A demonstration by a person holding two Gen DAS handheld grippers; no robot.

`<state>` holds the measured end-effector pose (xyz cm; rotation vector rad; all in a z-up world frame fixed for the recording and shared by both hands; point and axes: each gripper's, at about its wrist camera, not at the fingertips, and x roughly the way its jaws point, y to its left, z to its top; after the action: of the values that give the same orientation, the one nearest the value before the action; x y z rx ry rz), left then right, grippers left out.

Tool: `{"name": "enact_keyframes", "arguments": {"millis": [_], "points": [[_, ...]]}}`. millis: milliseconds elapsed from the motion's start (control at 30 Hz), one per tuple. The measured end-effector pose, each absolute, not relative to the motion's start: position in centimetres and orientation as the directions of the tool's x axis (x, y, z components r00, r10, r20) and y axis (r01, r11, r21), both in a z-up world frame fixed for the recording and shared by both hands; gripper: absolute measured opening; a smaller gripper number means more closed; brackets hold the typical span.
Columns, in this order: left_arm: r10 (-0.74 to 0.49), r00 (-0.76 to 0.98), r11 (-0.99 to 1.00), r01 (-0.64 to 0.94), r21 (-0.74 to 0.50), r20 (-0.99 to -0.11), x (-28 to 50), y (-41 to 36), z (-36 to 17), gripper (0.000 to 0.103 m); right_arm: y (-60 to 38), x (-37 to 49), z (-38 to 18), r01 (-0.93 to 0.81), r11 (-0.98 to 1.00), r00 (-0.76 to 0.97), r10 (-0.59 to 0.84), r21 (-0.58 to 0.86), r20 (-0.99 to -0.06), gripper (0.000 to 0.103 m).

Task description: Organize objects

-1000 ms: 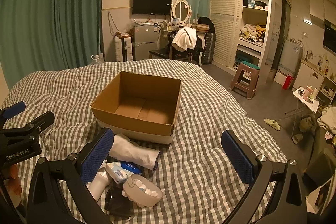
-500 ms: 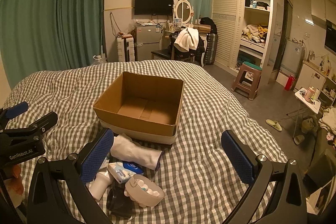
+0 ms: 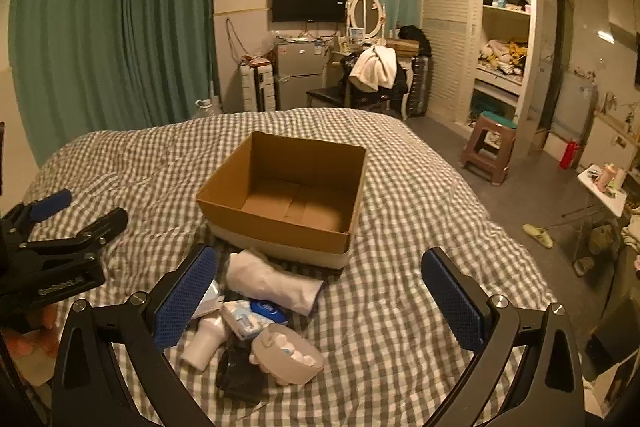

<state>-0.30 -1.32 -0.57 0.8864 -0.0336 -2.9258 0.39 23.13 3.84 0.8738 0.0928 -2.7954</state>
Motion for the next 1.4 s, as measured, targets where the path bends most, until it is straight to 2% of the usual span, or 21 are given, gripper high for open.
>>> {"name": "enact_keyframes", "arguments": {"millis": [233, 433, 867, 1100, 1200, 1300, 1400], "points": [[-0.1, -0.792, -0.995, 0.065, 0.08, -0.602, -1.1, -1.1, -2.6, 0.103, 21.7, -0.6, 1.7, 0.243, -0.97, -0.763, -0.177, -0.022, -0.622, 0.103], [-0.123, -0.74, -0.992, 0.074, 0.101, -0.662, -2.0, -1.3, -6.2, 0.103, 20.5, -2.5, -1.8, 0.23, -0.97, -0.718, -0.113, -0.081, -0.687, 0.103], [-0.132, -0.612, -0.989, 0.023, 0.149, -0.78, -2.8, -1.4, -12.5, 0.103, 17.6, -3.3, -8.2, 0.339, -0.923, -0.593, -0.06, -0.181, -0.803, 0.101], [-0.137, -0.518, -0.986, -0.015, 0.169, -0.845, -3.5, -1.3, -15.1, 0.103, 16.2, -3.2, -11.2, 0.436, -0.877, -0.492, -0.042, -0.204, -0.87, 0.087], [-0.121, -0.489, -0.988, -0.028, 0.154, -0.864, -3.9, -1.5, -16.0, 0.102, 16.2, -3.3, -11.9, 0.458, -0.871, -0.459, -0.061, -0.177, -0.887, 0.067], [-0.078, -0.465, -0.993, -0.048, 0.112, -0.882, -4.4, -1.6, -16.8, 0.091, 16.5, -3.5, -12.0, 0.473, -0.875, -0.424, -0.122, -0.104, -0.897, 0.048], [-0.059, -0.434, -0.993, -0.065, 0.096, -0.899, -4.8, -1.6, -17.7, 0.071, 16.6, -3.4, -11.6, 0.48, -0.871, -0.437, -0.134, -0.105, -0.889, 0.045]]}}
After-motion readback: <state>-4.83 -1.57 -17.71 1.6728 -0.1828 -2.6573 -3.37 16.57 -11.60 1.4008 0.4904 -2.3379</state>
